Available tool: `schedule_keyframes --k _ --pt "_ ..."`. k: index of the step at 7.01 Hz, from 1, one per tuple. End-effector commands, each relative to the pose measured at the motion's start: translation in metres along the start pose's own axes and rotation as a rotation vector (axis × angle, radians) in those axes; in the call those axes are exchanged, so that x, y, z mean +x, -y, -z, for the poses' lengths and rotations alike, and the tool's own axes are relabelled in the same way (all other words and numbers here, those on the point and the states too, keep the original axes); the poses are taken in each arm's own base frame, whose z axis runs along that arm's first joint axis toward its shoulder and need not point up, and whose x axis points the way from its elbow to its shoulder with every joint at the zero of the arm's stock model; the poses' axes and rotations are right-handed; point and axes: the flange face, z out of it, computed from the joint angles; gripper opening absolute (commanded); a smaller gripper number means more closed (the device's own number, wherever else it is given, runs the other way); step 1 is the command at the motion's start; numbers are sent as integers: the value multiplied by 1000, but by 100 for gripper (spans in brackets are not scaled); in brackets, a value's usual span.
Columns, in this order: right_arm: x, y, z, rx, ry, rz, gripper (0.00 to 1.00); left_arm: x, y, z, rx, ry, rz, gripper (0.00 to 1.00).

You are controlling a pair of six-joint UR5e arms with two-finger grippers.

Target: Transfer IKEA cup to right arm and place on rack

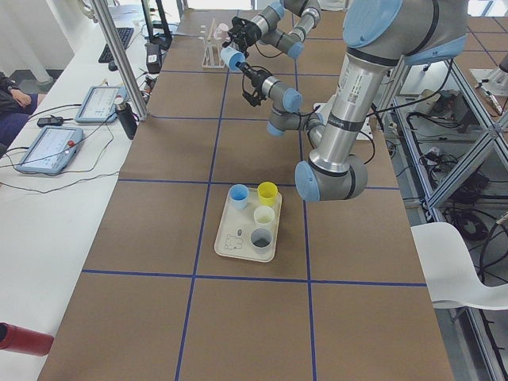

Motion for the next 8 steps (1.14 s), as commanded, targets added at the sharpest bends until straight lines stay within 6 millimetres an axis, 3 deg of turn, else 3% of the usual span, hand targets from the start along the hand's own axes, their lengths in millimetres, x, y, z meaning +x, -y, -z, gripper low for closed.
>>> schedule_keyframes --k 1,4,5,6,7,8 --pt "2 0 -1 0 -3 0 99 -3 -2 1 0 1 4 0" --pt "1 -1 -1 0 -2 0 98 -8 -11 1 -10 6 16 0" --pt "0 0 0 0 4 -2 91 -12 -14 2 -14 11 1 0" --pt "0 1 1 -6 20 -8 24 -13 -15 2 -17 14 -12 0" --pt "4 3 -1 -1 20 -7 0 -11 -17 3 -27 8 -7 39" --pt "4 5 0 -2 31 -7 0 -5 -23 4 -38 -2 0 94"
